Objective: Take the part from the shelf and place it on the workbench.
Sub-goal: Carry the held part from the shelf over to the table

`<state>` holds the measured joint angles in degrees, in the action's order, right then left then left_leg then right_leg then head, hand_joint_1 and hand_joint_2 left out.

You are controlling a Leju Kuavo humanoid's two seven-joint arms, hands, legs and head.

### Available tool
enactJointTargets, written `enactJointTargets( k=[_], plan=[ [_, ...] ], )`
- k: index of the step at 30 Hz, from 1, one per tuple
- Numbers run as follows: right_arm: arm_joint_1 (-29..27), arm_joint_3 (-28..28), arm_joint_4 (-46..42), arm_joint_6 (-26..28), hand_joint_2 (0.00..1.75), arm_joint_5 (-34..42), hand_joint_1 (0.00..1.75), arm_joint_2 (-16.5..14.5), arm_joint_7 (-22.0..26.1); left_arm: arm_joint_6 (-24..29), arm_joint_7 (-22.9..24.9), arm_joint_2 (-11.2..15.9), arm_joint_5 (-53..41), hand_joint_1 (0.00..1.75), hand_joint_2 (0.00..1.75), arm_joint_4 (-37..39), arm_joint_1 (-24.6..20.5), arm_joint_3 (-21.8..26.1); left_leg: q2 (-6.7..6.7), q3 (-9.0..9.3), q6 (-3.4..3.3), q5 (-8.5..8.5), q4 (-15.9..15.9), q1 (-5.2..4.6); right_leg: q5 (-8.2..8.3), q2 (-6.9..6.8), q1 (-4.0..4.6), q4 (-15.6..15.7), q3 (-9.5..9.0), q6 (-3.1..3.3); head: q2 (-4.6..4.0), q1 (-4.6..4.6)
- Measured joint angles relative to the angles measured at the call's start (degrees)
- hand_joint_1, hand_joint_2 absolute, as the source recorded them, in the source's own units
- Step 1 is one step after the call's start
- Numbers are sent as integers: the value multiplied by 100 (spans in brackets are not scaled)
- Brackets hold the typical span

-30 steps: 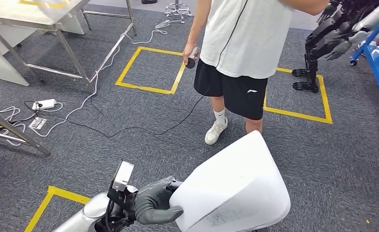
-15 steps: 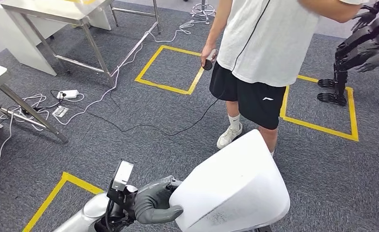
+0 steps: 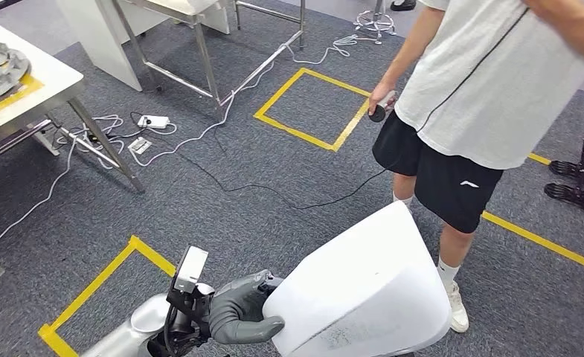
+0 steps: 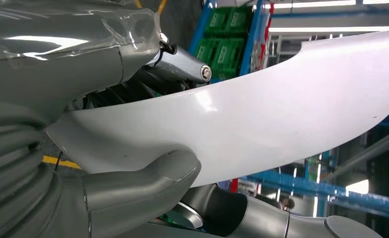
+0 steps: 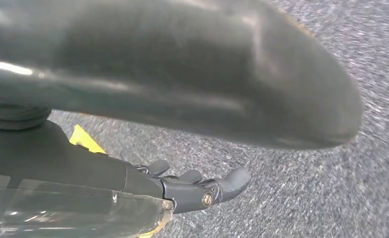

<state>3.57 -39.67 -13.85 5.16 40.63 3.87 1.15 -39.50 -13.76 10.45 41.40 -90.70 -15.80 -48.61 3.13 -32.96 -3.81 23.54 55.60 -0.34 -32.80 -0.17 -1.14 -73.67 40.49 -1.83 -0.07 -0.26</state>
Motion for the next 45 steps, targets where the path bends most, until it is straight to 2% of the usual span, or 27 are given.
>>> enactJointTargets(
  k=[2,3,4,6,8,10,12,14,15,16,17,19,21,23,24,26,28,30,31,33,34,36,38,39,41,43,45],
  plan=[
    [-5,0,1,0,0,0,0,11,-1,1,1,1,-1,175,175,5,3,-14,173,2,60,41,59,33,357,60,-65,646,-245,-161,0,1],
    [-2,0,1,0,0,0,0,9,-1,0,1,1,0,175,175,4,4,-21,249,-9,110,78,109,42,528,133,-86,1038,-415,-216,0,6],
    [-1,0,0,0,0,0,0,6,-1,1,2,1,0,175,175,4,4,-26,308,-28,160,114,164,46,646,189,-101,1334,-553,-224,0,10],
    [13,0,1,0,0,0,0,-1,-4,1,4,10,0,175,175,4,10,-31,383,-73,226,156,222,47,693,224,-78,1500,-641,-145,0,11],
    [33,0,1,0,0,0,0,-9,-6,0,5,27,1,175,175,4,18,-31,399,-94,256,178,240,72,700,147,-70,1509,-663,-58,0,3],
    [41,0,-1,0,0,1,0,-14,-5,1,5,38,9,175,175,3,16,-27,167,-185,296,319,465,78,685,67,-77,1520,-696,22,0,-21],
    [29,0,-1,0,0,-1,0,-11,-5,2,7,40,18,175,175,2,11,-26,-168,-525,336,649,1152,84,653,-34,-51,1523,-728,91,0,-48],
    [8,0,0,0,0,-2,0,-11,-8,3,13,42,20,175,175,3,22,-28,-289,-941,351,902,1893,95,624,-159,-12,1523,-743,129,0,-51],
    [3,0,1,0,0,-2,0,-12,-10,4,15,44,22,175,175,4,28,-29,-303,-1030,342,878,2008,95,610,-225,4,1523,-753,144,0,-52],
    [1,0,1,0,0,-2,0,-16,-12,4,17,46,24,175,175,4,33,-28,-314,-987,317,739,1869,90,595,-287,19,1523,-770,153,0,-52],
    [5,0,1,0,0,-2,0,-21,-14,4,17,48,26,175,175,4,33,-27,-351,-826,272,527,1518,75,576,-348,34,1523,-795,160,0,-54],
    [14,0,1,0,0,-3,0,-48,-14,4,17,44,31,175,175,3,24,-25,-619,-415,138,180,692,-8,537,-451,67,1528,-845,151,0,-46],
    [18,0,1,0,0,-5,0,-70,-17,4,17,35,38,175,175,2,9,-22,-794,-246,47,103,336,-93,505,-551,80,1535,-869,117,0,-39],
    [23,-1,1,-1,0,-8,0,-81,-20,4,18,32,42,175,175,0,4,-20,-662,-225,15,91,279,-110,480,-682,87,1558,-891,71,0,-40],
    [28,-1,0,-1,0,-10,0,-83,-21,4,19,31,43,175,175,-2,8,-18,-581,-186,6,60,213,-95,456,-666,87,1539,-895,54,0,-35],
    [34,-2,-2,-1,0,-14,0,-83,-19,4,20,17,46,175,175,-3,0,-13,-427,-93,-22,-18,73,-41,302,-404,75,1234,-760,57,0,-24],
    [18,-2,-1,-1,0,-11,0,-68,-20,4,26,-8,49,175,175,1,-5,-20,-267,-74,-38,-43,32,-10,35,-88,33,504,-383,69,0,-9],
    [-12,-2,3,-4,0,-5,0,-51,-25,3,40,-20,50,175,175,4,11,-33,-76,-72,-27,-36,38,-1,-81,-9,-4,-31,-46,11,0,1],
    [-21,-2,5,-9,0,-2,0,-44,-26,3,48,-20,50,175,175,6,18,-38,19,-68,-12,-26,49,9,1,-2,-27,20,-24,-53,0,0],
    [-22,-2,5,-25,0,-2,0,-39,-27,3,60,-21,50,175,175,6,22,-42,184,-62,54,19,110,43,375,81,-92,740,-299,-213,0,2],
    [-19,-2,5,-36,0,-3,0,-43,-28,2,65,-20,50,175,175,6,24,-43,255,-74,106,55,160,50,537,177,-114,1107,-455,-261,0,10],
    [-18,-2,6,-59,0,-3,0,-53,-32,-2,79,-24,50,175,175,6,25,-43,364,-128,193,113,257,51,671,326,-134,1467,-624,-220,0,13],
    [-25,-2,8,-78,0,-2,0,-59,-38,-10,86,-24,54,175,175,6,30,-39,449,-169,235,128,285,66,661,290,-116,1459,-643,-101,0,0],
    [-27,-2,9,-84,0,-2,0,-61,-40,-14,87,-19,57,175,175,5,36,-36,427,-179,252,141,303,76,660,241,-113,1464,-655,-62,0,-5],
    [-25,-1,9,-87,0,-2,0,-62,-38,-26,88,-7,59,175,175,4,37,-29,166,-303,298,301,577,83,646,142,-114,1476,-690,13,0,-33],
    [-42,0,13,-84,0,-2,0,-58,-36,-42,88,-1,60,175,175,4,35,-27,-175,-665,337,637,1290,86,612,27,-77,1475,-716,72,0,-62],
    [-66,-1,20,-72,0,-5,0,-55,-34,-51,88,7,61,175,175,4,49,-27,-289,-1029,343,827,1928,94,584,-116,-35,1474,-733,110,0,-64]
  ],
)
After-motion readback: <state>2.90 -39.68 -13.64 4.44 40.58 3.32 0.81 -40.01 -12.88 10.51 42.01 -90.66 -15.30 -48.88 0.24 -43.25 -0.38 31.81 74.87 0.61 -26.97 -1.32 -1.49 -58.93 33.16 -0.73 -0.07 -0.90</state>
